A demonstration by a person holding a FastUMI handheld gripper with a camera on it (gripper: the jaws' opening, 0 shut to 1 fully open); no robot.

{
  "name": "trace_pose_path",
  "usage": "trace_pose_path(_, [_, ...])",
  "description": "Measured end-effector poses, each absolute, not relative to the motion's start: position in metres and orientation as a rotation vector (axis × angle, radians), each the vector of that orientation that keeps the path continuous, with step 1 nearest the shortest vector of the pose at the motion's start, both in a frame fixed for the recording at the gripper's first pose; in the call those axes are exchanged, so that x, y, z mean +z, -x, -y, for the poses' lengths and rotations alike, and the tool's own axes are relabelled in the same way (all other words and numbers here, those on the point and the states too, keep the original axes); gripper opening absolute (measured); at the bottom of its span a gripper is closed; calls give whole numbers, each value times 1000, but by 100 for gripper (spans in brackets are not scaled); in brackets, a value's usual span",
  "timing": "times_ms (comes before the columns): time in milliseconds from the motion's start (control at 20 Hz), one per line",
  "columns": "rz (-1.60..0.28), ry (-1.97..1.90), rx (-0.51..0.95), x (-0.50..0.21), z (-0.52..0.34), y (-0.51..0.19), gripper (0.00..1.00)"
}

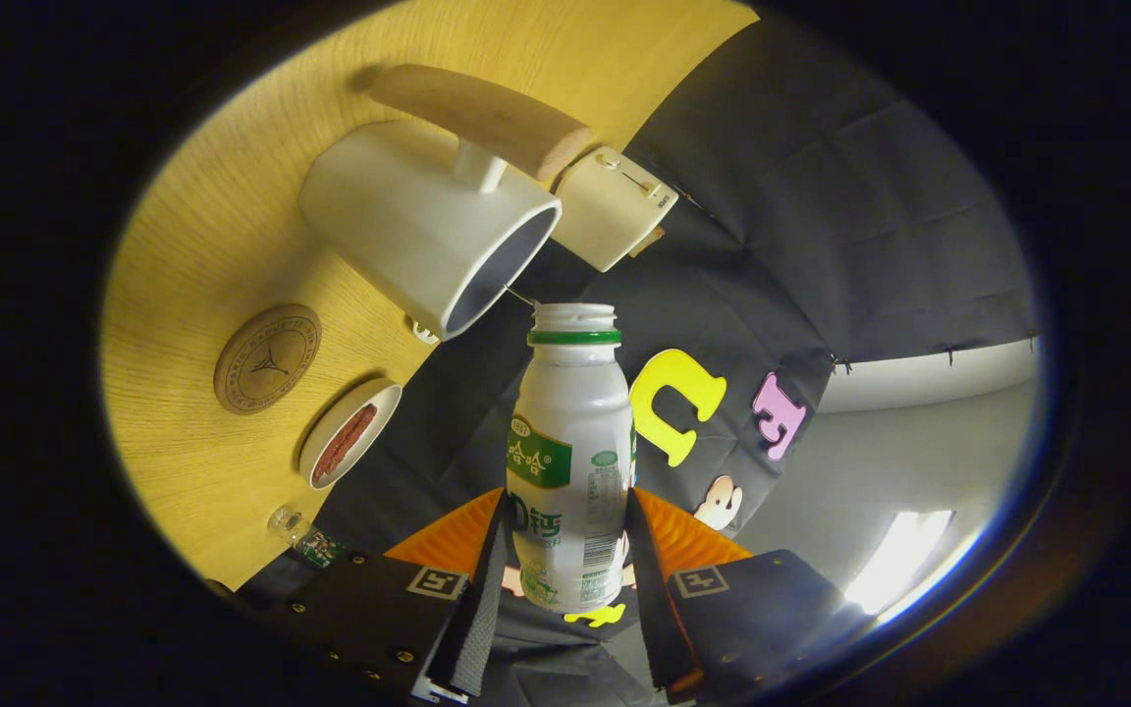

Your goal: Take the bottle from table, then pour the juice into the cup, finally place the bottle on the coaster

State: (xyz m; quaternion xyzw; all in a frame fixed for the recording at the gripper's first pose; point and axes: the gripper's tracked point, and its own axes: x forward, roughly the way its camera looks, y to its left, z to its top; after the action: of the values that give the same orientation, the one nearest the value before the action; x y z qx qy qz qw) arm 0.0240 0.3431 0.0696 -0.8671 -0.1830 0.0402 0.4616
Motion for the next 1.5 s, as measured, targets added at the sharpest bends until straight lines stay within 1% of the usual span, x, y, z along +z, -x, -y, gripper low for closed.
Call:
trace_pose_path(1050, [429, 2187, 113, 48, -341, -27, 61])
trace_pose_path(1200, [380, 2115, 127, 44, -332, -30, 61])
trace_pose_path(1500, [246, 1844, 190, 42, -318, -32, 62])
